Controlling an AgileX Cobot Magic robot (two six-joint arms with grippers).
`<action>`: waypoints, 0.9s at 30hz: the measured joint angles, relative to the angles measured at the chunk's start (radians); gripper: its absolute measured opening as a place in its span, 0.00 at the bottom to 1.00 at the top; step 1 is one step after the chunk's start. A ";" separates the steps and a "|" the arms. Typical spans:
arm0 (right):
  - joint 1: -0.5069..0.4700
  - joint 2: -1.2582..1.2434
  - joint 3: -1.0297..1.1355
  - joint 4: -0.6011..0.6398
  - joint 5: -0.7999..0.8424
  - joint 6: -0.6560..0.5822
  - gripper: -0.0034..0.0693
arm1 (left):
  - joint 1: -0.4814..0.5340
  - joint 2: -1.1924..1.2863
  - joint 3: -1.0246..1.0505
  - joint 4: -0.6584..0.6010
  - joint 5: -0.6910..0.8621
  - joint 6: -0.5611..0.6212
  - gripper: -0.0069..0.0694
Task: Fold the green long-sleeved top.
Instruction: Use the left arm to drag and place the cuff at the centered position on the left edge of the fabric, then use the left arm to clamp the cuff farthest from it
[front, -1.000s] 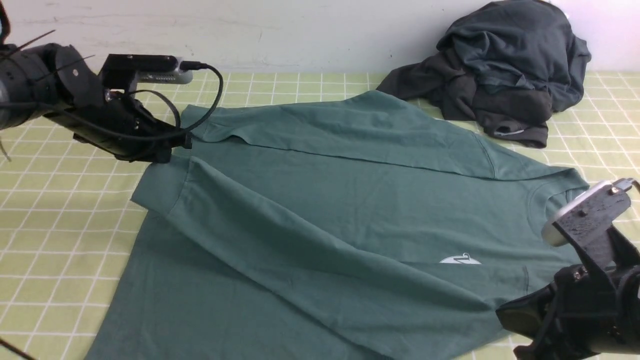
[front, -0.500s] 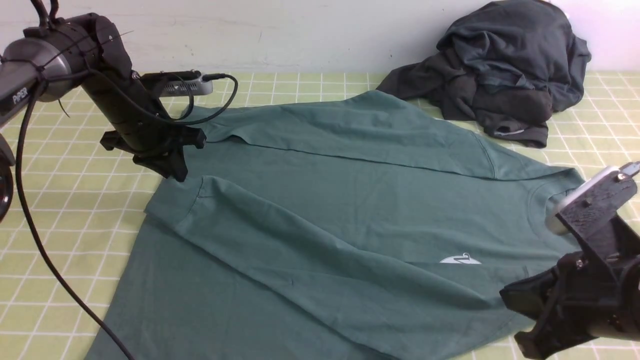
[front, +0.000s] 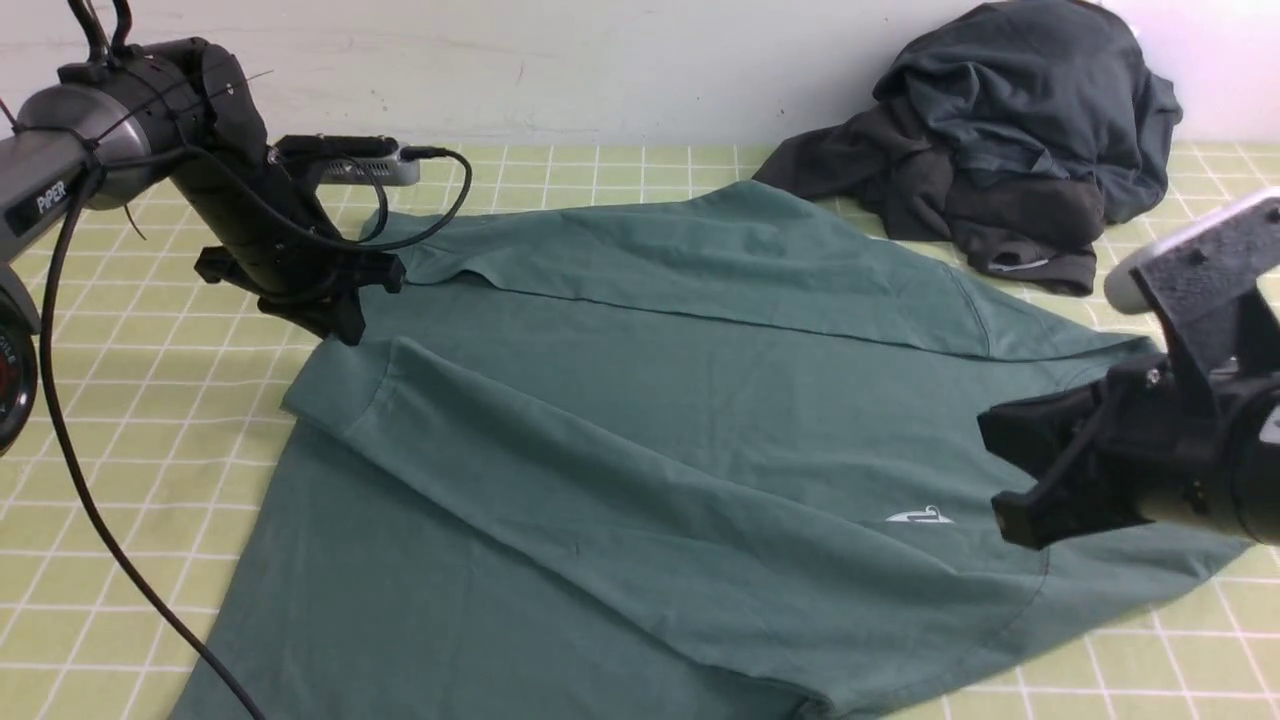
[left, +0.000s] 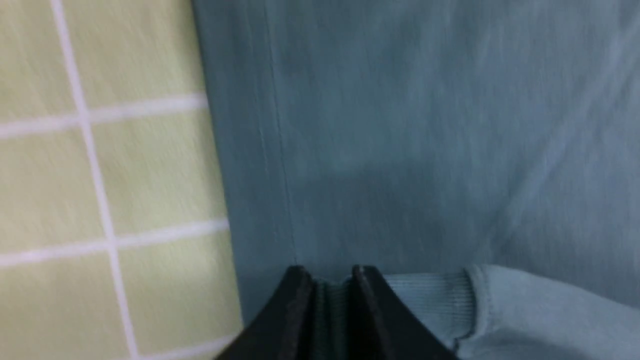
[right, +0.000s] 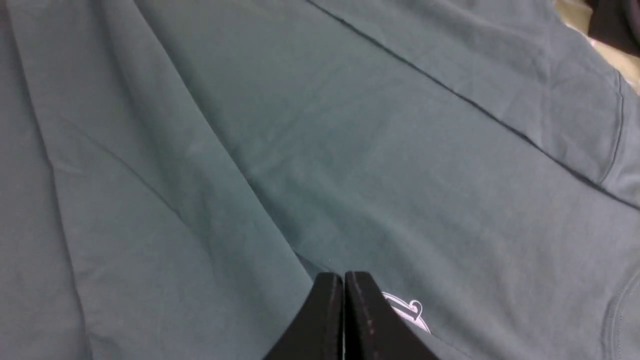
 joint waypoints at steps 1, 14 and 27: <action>0.000 0.011 -0.002 0.000 0.012 0.001 0.04 | 0.001 0.002 -0.010 0.002 -0.044 0.000 0.29; 0.000 0.092 -0.002 0.024 0.044 0.001 0.04 | 0.012 0.102 -0.052 -0.122 -0.525 -0.052 0.69; 0.000 0.140 -0.004 0.026 -0.010 0.008 0.04 | 0.012 0.228 -0.088 -0.187 -0.648 -0.034 0.43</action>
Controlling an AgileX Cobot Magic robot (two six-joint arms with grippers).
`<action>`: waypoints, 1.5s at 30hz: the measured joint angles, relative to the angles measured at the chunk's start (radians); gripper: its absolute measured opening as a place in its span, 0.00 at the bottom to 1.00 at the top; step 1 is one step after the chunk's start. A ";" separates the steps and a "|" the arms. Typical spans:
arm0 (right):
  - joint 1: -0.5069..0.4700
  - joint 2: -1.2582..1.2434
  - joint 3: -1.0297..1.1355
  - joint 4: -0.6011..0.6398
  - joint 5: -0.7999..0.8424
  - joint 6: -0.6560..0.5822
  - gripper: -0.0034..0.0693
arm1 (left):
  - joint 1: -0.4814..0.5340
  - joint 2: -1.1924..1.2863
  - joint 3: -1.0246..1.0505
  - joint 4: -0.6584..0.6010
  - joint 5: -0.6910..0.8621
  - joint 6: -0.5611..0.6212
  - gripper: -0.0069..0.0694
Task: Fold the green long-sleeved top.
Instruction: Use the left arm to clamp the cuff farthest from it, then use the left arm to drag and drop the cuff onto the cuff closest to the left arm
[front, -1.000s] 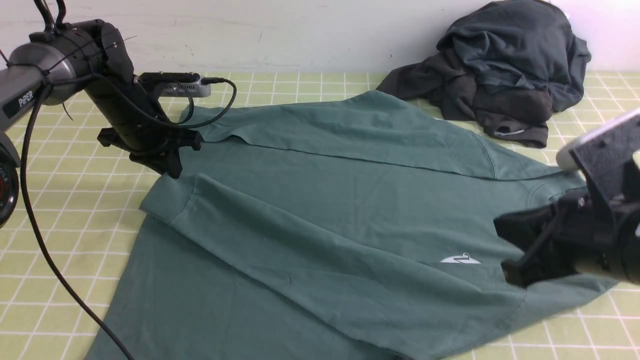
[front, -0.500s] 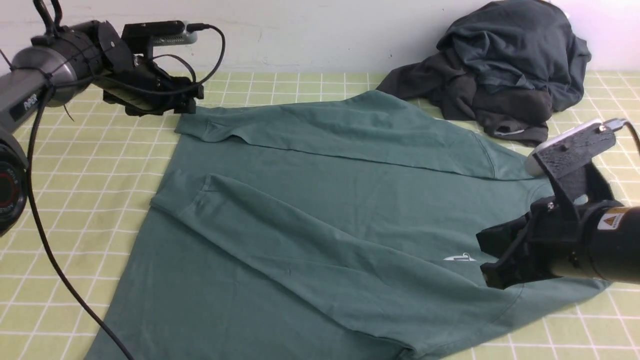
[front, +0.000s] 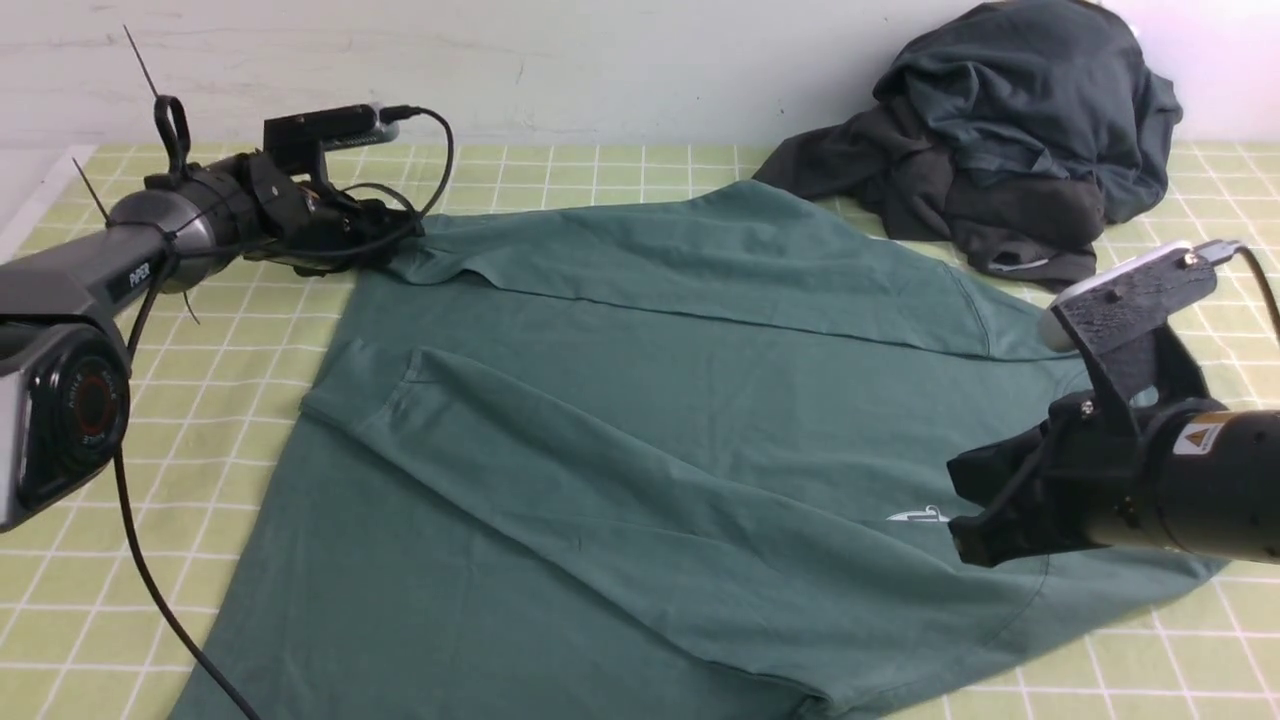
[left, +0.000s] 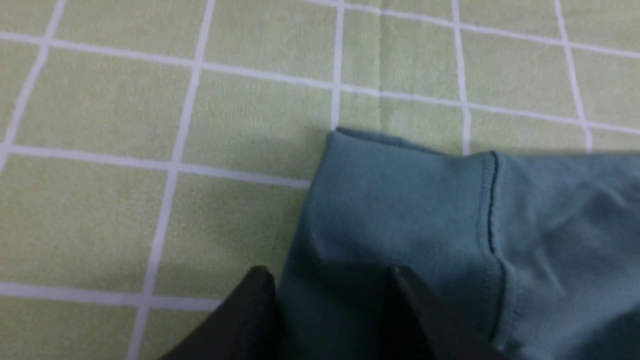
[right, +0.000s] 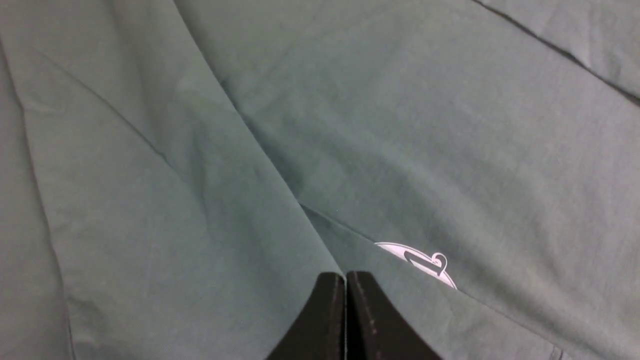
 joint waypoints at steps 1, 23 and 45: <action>0.000 0.006 0.000 0.000 -0.004 0.002 0.04 | 0.000 0.000 -0.014 -0.002 0.030 0.019 0.37; 0.000 -0.115 0.000 -0.006 0.115 -0.049 0.05 | -0.035 -0.367 -0.083 0.213 0.867 0.097 0.13; 0.000 -0.230 0.000 0.049 0.284 -0.088 0.05 | -0.094 -0.641 0.624 0.301 0.843 0.072 0.47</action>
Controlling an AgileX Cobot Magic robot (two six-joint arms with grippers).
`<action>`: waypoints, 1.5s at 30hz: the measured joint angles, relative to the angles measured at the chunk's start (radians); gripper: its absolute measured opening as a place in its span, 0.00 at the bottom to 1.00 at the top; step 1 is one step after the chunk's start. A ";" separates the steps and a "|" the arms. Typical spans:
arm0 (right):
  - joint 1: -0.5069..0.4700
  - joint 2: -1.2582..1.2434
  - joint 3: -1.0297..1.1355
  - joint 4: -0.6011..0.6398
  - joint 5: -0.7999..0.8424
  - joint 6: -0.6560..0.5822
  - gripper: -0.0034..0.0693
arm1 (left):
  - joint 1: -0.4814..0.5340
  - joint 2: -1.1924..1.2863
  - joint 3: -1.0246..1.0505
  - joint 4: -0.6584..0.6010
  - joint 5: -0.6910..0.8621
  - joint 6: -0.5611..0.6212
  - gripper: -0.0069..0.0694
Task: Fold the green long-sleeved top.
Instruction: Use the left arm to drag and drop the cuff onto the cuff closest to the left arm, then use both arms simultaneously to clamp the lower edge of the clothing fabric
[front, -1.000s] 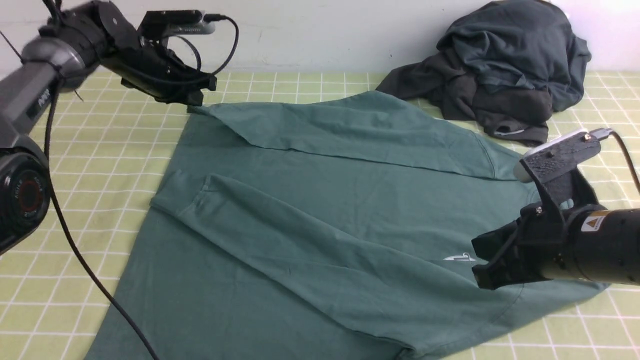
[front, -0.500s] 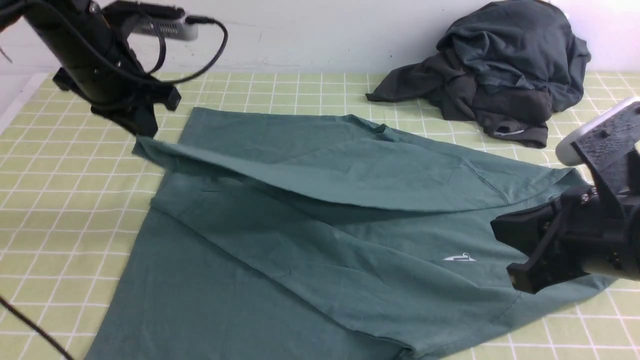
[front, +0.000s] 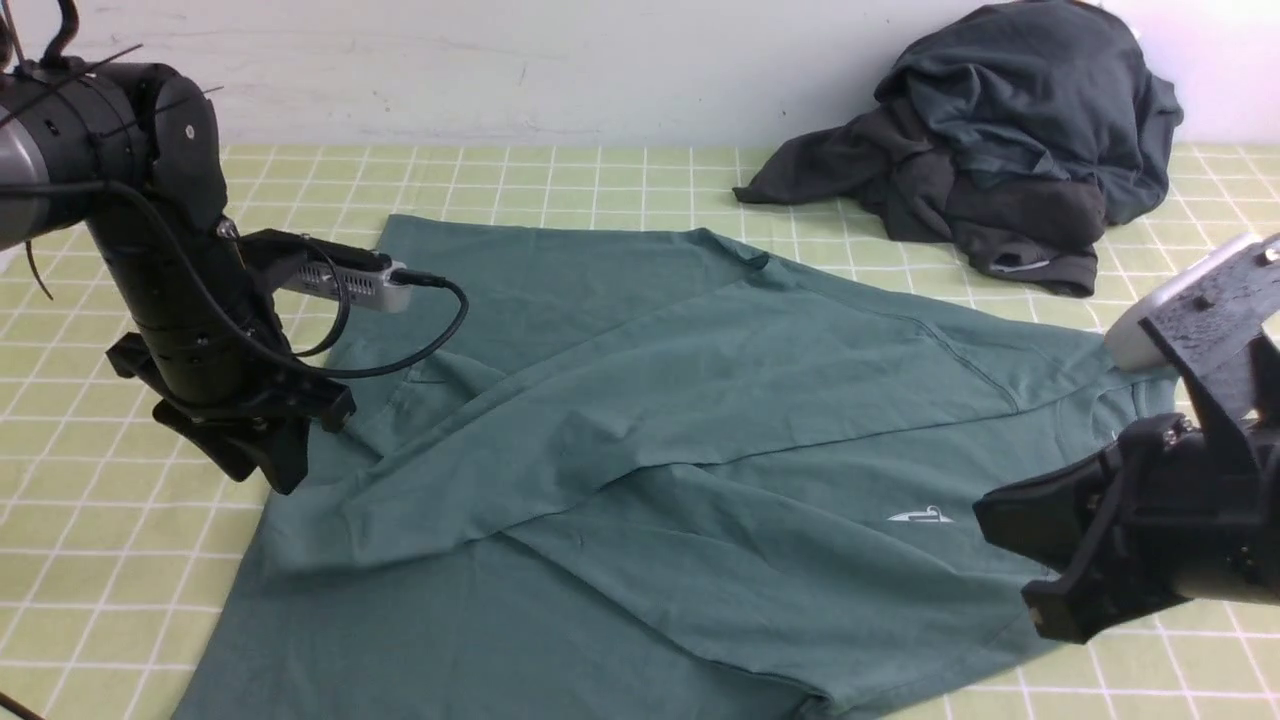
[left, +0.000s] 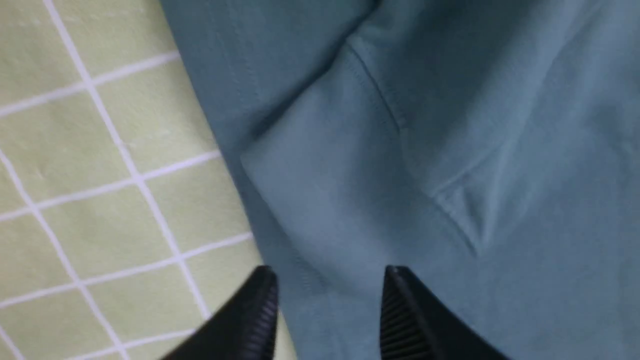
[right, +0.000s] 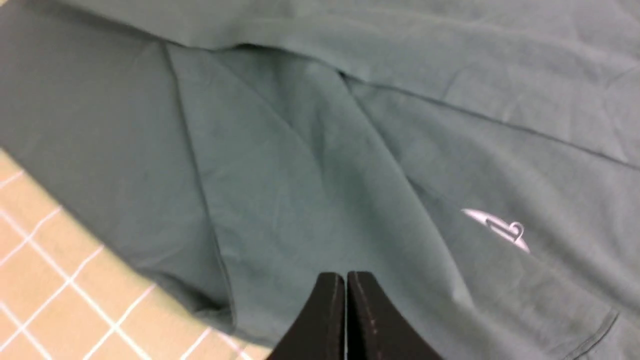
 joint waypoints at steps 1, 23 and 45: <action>0.000 0.000 0.000 0.001 0.003 -0.012 0.05 | -0.008 -0.017 0.012 -0.009 -0.001 -0.008 0.49; 0.000 0.000 0.000 0.101 0.028 -0.245 0.05 | -0.171 -0.177 0.568 0.006 -0.298 0.631 0.50; 0.000 0.000 0.000 0.143 0.028 -0.263 0.05 | -0.110 -0.191 0.613 0.123 -0.370 0.558 0.47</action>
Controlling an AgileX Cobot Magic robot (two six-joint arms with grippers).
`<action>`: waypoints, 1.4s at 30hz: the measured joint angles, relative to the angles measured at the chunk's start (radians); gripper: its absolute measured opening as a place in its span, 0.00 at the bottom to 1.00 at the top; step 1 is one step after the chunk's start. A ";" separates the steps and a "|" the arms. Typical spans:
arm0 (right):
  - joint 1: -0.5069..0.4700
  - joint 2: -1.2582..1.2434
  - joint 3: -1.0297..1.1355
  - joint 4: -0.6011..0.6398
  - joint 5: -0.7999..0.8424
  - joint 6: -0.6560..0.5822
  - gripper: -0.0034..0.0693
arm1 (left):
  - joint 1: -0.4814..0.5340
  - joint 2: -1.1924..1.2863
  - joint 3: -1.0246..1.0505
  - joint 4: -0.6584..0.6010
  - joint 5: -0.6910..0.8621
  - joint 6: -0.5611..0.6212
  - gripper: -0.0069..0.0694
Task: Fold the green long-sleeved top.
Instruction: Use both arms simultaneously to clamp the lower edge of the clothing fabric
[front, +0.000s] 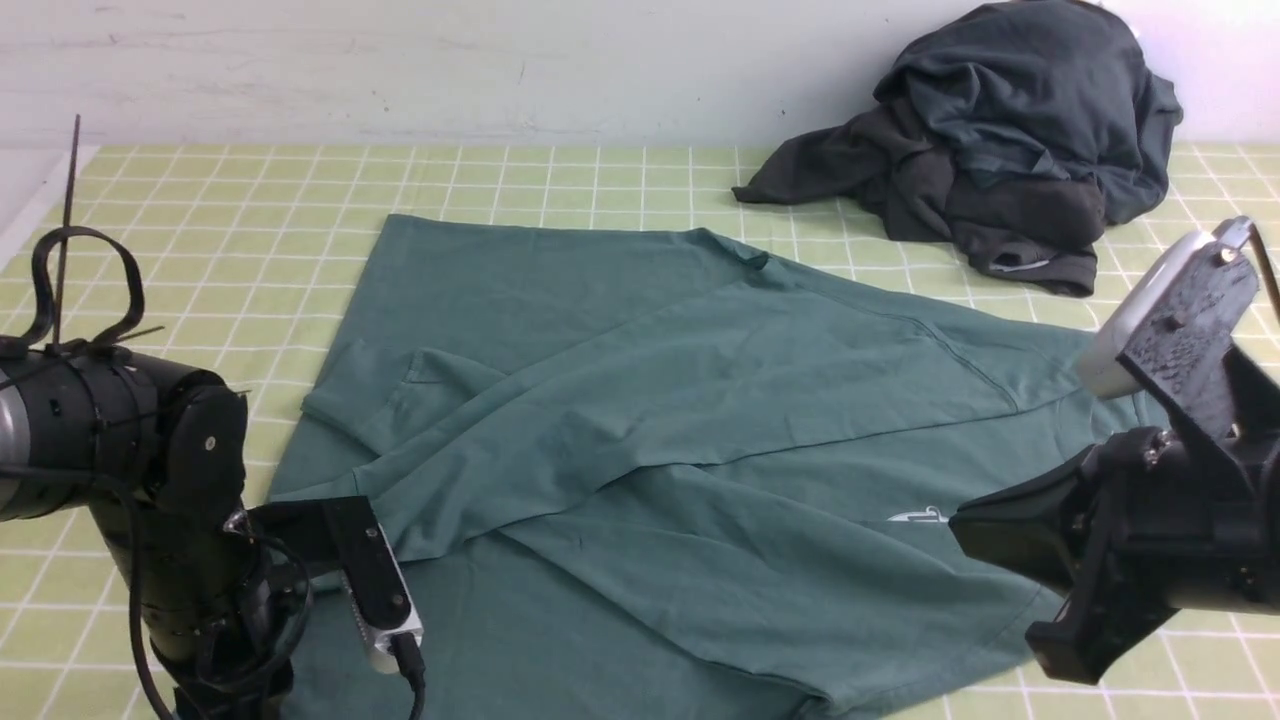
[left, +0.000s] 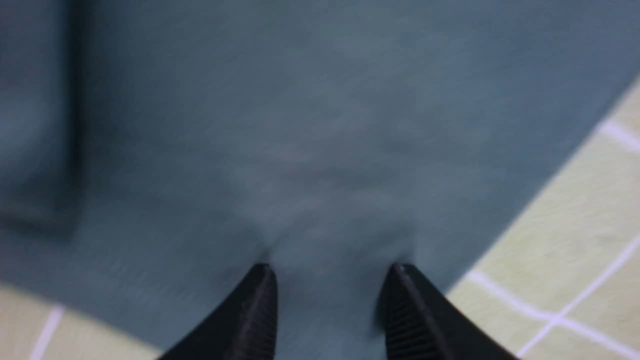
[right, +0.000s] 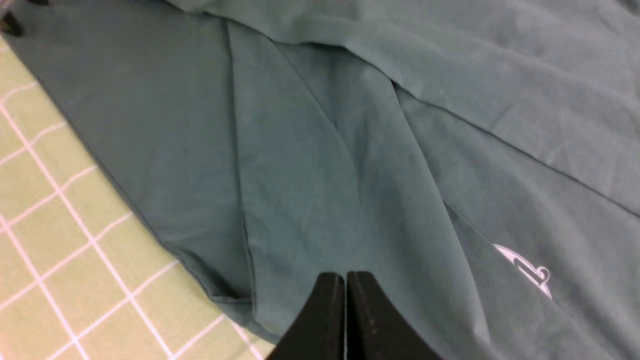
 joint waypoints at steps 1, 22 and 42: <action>0.000 0.000 0.000 0.008 0.000 -0.004 0.05 | 0.004 0.000 0.000 0.004 0.000 0.010 0.47; 0.000 0.000 0.000 0.022 0.000 -0.034 0.05 | -0.007 -0.101 0.148 0.065 -0.130 0.196 0.37; 0.000 0.000 0.000 0.079 0.005 -0.042 0.05 | -0.019 -0.279 0.193 0.088 -0.189 0.145 0.09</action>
